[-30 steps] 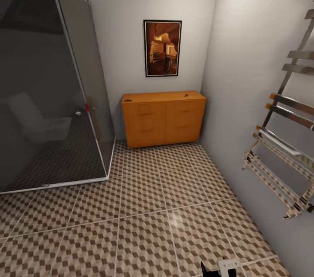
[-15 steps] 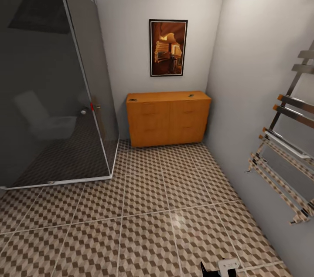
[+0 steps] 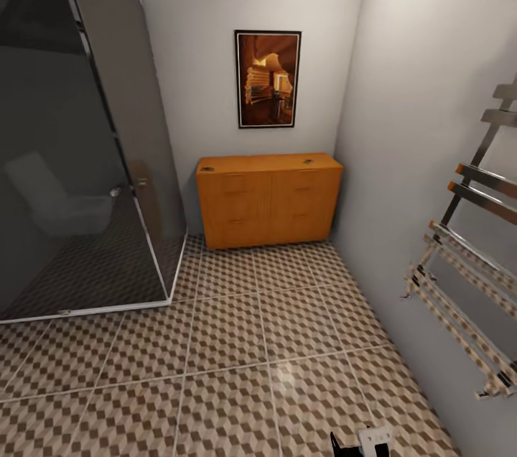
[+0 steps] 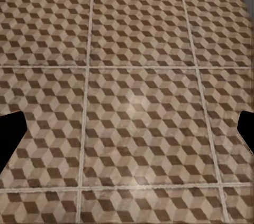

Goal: Take the four mousetraps from the cabinet in the bathroom and place them on the bathroom floor. Make sure all four end up on the same floor surface, and ensure that at least two of them are either under or directly next to the same bathroom sink.

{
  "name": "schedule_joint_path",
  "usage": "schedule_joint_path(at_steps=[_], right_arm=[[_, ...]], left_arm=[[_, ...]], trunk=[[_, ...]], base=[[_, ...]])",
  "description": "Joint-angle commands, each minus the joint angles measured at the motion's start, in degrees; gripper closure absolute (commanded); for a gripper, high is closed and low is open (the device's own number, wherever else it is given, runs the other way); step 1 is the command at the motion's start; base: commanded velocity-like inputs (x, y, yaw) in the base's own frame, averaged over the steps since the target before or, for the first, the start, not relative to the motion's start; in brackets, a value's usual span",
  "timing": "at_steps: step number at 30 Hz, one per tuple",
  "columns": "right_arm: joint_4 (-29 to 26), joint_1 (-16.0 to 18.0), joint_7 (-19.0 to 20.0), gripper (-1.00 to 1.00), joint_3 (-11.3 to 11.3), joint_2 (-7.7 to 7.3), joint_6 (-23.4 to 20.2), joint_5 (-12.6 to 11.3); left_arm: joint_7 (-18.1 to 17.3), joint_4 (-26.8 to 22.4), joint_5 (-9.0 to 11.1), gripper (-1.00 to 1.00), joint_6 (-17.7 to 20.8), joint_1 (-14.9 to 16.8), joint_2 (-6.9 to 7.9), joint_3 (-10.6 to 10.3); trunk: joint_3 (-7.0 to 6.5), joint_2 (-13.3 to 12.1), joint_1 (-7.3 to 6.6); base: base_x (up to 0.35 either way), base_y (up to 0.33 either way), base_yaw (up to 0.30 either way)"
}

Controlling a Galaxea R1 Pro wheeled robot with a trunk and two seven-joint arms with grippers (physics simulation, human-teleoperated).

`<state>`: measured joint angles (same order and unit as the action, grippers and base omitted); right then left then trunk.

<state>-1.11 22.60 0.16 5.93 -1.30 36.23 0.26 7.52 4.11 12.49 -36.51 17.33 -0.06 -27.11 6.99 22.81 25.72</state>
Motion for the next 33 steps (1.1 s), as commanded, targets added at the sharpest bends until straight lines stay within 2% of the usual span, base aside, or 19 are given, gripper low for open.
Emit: schedule_joint_path(at_steps=[1, 9, 23, 33], right_arm=[[0.05, 0.06, 0.02, -1.00, 0.22, -0.02, 0.15, 0.00], [0.04, 0.06, -0.04, -1.00, 0.21, 0.03, 0.15, 0.00], [0.05, 0.06, -0.04, -1.00, 0.21, 0.03, 0.15, 0.00], [0.04, 0.06, 0.01, -1.00, 0.21, -0.01, 0.15, 0.00]], left_arm=[[0.14, 0.20, 0.34, -1.00, -0.32, 0.08, -0.04, -0.50], [0.12, 0.20, 0.34, -1.00, -0.32, 0.08, 0.00, -0.49], [0.12, 0.20, 0.34, -1.00, -0.32, 0.10, -0.02, -0.49], [0.12, 0.20, 0.34, -1.00, -0.32, 0.09, -0.02, -0.49]], trunk=[[0.12, 0.11, 0.06], [0.12, 0.11, 0.06], [0.12, 0.11, 0.06], [0.12, 0.11, 0.06]], base=[[0.285, -0.189, 0.000], [0.314, -0.125, 0.029], [0.330, -0.104, 0.195], [0.309, -0.157, 0.034]])
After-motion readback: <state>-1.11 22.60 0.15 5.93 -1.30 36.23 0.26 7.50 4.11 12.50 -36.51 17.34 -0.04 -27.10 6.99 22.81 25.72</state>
